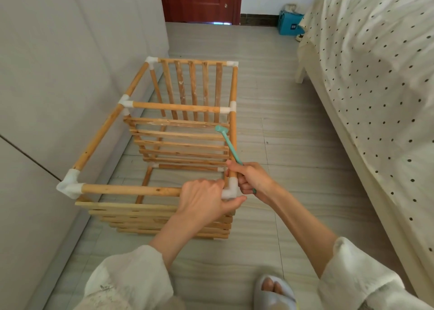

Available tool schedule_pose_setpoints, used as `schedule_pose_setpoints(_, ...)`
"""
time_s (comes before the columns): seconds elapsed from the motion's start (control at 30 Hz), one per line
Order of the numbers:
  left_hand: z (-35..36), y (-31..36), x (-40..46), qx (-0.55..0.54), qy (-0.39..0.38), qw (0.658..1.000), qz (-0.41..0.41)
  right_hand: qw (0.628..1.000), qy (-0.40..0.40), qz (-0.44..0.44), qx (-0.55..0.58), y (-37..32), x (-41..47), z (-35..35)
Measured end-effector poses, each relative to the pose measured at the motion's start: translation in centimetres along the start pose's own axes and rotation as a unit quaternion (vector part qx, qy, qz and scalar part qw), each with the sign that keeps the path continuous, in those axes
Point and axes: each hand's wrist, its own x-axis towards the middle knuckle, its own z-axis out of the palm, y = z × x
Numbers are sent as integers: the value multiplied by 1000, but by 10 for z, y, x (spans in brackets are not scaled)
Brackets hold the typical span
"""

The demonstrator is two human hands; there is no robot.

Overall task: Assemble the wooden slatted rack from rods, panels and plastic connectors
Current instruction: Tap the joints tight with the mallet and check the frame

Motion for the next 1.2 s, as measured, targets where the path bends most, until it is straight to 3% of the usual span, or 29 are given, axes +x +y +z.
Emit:
schedule_pose_setpoints(0.4, 2, -11, -1, -2, -32, 999, 36, 997, 43, 10, -63, -5, -19, 8)
schedule_pose_setpoints(0.6, 8, -27, -13, -66, 4, 989, 132, 981, 156, -53, -106, 19, -55, -1)
schedule_pose_setpoints(0.73, 0, -23, -10, -129, -6, 987, 95, 973, 172, -79, -129, 28, -79, -18)
schedule_pose_setpoints(0.93, -14, -11, 9, -244, -146, 956, 75, 974, 199, -78, -73, 29, -84, -29)
schedule_pose_setpoints(1.0, -17, -9, 15, -324, -187, 926, 56, 976, 200, -71, -54, 31, -80, -33)
schedule_pose_setpoints(1.07, -21, -9, 24, -438, -173, 882, 6, 977, 199, -67, -36, 30, -74, -37)
schedule_pose_setpoints(1.1, -21, -9, 30, -460, -141, 876, -13, 977, 199, -67, -28, 28, -71, -38)
schedule_pose_setpoints(1.2, -16, -13, 52, -410, -67, 909, -27, 978, 196, -67, 2, 22, -55, -41)
